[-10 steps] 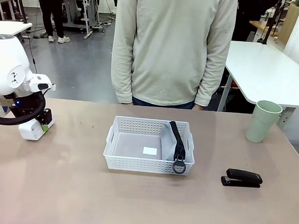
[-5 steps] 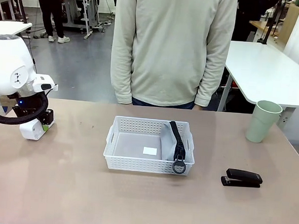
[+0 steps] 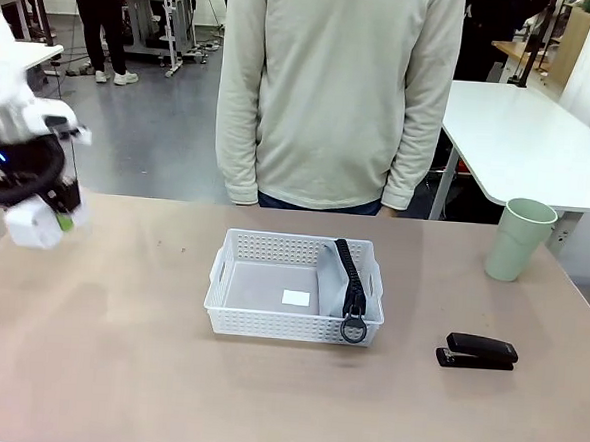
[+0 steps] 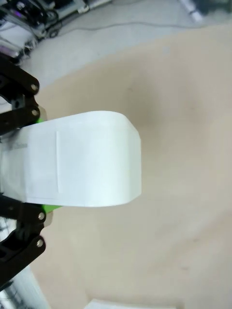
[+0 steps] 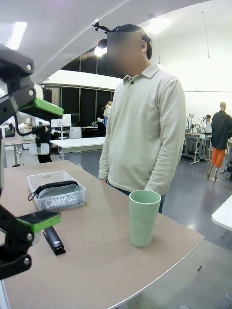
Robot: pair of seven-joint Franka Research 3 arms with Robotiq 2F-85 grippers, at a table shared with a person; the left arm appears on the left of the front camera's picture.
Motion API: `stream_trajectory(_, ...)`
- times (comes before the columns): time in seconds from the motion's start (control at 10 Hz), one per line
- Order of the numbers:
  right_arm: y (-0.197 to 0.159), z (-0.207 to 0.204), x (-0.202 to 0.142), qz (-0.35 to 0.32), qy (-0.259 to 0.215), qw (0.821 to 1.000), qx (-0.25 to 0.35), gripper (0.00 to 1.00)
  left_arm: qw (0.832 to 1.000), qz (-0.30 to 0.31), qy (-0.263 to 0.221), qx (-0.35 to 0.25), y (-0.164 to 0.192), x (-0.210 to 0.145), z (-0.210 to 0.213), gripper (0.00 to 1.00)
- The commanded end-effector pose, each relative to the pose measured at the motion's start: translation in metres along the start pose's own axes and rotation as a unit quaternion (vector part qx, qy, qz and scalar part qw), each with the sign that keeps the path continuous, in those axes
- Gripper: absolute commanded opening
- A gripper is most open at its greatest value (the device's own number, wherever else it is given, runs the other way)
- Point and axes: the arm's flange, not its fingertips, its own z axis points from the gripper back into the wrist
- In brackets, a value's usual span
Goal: Efficiently arrange items inside the basket to fit them all.
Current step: Pick up the Digital clock and place it inside the Organizing basket.
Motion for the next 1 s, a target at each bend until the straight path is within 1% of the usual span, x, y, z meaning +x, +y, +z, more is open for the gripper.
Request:
stream_trajectory(0.0,0.003,0.001,0.002,0.008,-0.002,1.000,0.011,1.00,0.998,0.014,-0.063,-0.022,0.010,-0.043,0.059,0.00)
stream_trajectory(0.1,0.003,0.001,0.002,0.008,-0.002,1.000,0.011,1.00,0.995,-0.011,-0.096,-0.028,0.009,-0.078,0.067,0.00)
stream_trajectory(0.2,0.003,0.001,0.002,0.008,-0.002,1.000,0.011,1.00,0.990,-0.022,-0.134,-0.042,0.014,-0.107,0.071,0.00)
stream_trajectory(0.3,0.003,0.001,0.002,0.008,-0.002,1.000,0.011,1.00,0.984,0.028,-0.163,-0.069,0.031,-0.120,0.073,0.03)
stream_trajectory(0.4,0.003,0.001,0.002,0.008,-0.002,1.000,0.011,1.00,0.996,0.007,-0.091,-0.024,0.014,-0.076,0.092,0.03)
stream_trajectory(0.8,0.003,0.001,0.002,0.008,-0.002,1.000,0.011,1.00,0.996,0.007,-0.091,-0.024,0.014,-0.076,0.092,0.03)
stream_trajectory(0.9,0.003,0.001,0.002,0.008,-0.002,1.000,0.011,1.00,0.994,0.003,-0.101,-0.034,0.012,-0.079,0.083,0.52)
